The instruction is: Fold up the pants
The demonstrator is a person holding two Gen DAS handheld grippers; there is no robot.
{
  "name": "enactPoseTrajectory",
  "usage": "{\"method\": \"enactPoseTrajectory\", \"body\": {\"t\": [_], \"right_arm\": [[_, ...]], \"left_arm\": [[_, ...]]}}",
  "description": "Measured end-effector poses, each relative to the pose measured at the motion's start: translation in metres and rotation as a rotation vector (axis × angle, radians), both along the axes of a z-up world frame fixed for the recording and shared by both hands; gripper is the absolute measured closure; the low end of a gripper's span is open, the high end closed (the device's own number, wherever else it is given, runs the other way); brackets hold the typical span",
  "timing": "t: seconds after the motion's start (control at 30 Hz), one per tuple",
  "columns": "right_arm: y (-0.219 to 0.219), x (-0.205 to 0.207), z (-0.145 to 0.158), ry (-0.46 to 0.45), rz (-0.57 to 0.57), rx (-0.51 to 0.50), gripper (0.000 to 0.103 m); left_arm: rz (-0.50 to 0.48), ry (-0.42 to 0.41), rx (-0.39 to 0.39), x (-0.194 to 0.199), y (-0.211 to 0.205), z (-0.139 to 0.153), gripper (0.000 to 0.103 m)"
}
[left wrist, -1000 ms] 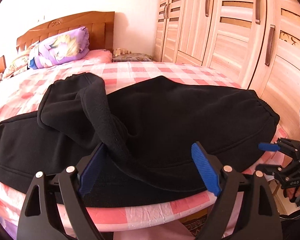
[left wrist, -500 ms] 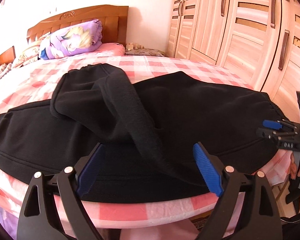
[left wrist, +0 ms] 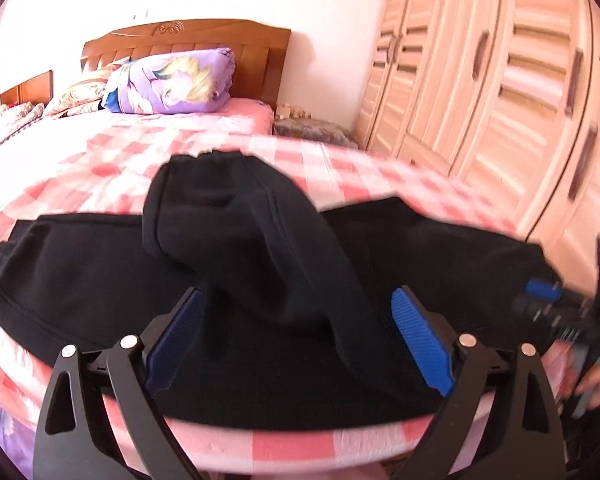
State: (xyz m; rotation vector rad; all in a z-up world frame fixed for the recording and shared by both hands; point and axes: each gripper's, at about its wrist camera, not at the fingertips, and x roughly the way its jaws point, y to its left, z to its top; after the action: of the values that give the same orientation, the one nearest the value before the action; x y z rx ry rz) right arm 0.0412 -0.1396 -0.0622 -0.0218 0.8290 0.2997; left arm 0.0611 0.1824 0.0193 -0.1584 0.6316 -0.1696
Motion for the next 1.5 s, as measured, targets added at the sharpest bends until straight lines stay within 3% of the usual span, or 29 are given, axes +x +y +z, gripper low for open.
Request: {"method": "enactPoseTrajectory", "body": {"t": [0.07, 0.2, 0.3, 0.43, 0.53, 0.6, 0.63, 0.67, 0.7, 0.8, 0.93, 1.07, 1.13, 1.27, 1.33, 1.4, 1.43, 1.47, 1.5], "right_arm": [[0.002, -0.001, -0.005, -0.009, -0.004, -0.009, 0.024], [0.005, -0.005, -0.006, -0.018, 0.006, -0.023, 0.023], [0.004, -0.004, -0.006, -0.019, 0.009, -0.008, 0.022], [0.004, -0.008, -0.007, -0.03, 0.019, 0.001, 0.02], [0.003, -0.009, -0.007, -0.034, 0.025, 0.007, 0.02], [0.003, -0.01, -0.007, -0.037, 0.028, 0.012, 0.02], [0.002, -0.009, -0.007, -0.037, 0.03, 0.012, 0.02], [0.002, -0.01, -0.007, -0.039, 0.031, 0.012, 0.02], [0.002, -0.01, -0.007, -0.04, 0.031, 0.013, 0.02], [0.003, -0.01, -0.008, -0.044, 0.028, 0.007, 0.02], [0.005, -0.009, -0.005, -0.027, 0.022, -0.002, 0.02], [0.011, -0.002, 0.017, -0.024, 0.019, 0.04, 0.02], [0.03, 0.004, 0.036, -0.073, 0.072, -0.012, 0.02], [0.089, 0.024, 0.068, -0.175, 0.254, -0.112, 0.02], [0.12, 0.044, 0.071, -0.177, 0.364, -0.144, 0.021], [0.155, 0.065, 0.069, -0.17, 0.49, -0.186, 0.025], [0.175, 0.077, 0.067, -0.165, 0.567, -0.207, 0.025], [0.191, 0.087, 0.065, -0.16, 0.629, -0.219, 0.025], [0.204, 0.096, 0.063, -0.153, 0.675, -0.228, 0.025]], "left_arm": [[0.027, 0.015, -0.013, 0.027, 0.006, 0.023, 0.002], [0.043, 0.152, 0.117, 0.116, -0.009, 0.048, 0.002], [-0.002, 0.392, 0.21, 0.204, -0.036, 0.033, 0.002], [0.027, 0.6, 0.285, 0.273, -0.049, -0.005, 0.006], [0.053, 0.71, 0.315, 0.295, -0.042, -0.041, 0.028], [0.063, 0.737, 0.294, 0.295, -0.034, -0.051, 0.073], [0.07, 0.724, 0.294, 0.292, -0.029, -0.051, 0.08], [0.051, 0.659, 0.269, 0.283, -0.023, -0.042, 0.095], [0.048, 0.622, 0.252, 0.277, -0.019, -0.035, 0.095], [0.085, 0.379, 0.166, 0.225, 0.014, 0.01, 0.095], [0.153, 0.127, 0.006, 0.113, 0.088, 0.047, 0.095], [0.234, 0.078, -0.069, 0.021, 0.15, 0.022, 0.095], [0.265, 0.092, -0.06, -0.004, 0.164, 0.0, 0.095], [0.32, 0.167, -0.153, -0.03, 0.196, -0.056, 0.093], [0.35, 0.18, -0.218, -0.034, 0.207, -0.077, 0.085], [0.345, 0.164, -0.254, -0.036, 0.207, -0.083, 0.067], [0.342, 0.148, -0.234, -0.04, 0.203, -0.08, 0.058], [0.348, 0.134, -0.188, -0.043, 0.197, -0.073, 0.037], [0.353, 0.121, -0.141, -0.045, 0.191, -0.067, 0.027]]}}
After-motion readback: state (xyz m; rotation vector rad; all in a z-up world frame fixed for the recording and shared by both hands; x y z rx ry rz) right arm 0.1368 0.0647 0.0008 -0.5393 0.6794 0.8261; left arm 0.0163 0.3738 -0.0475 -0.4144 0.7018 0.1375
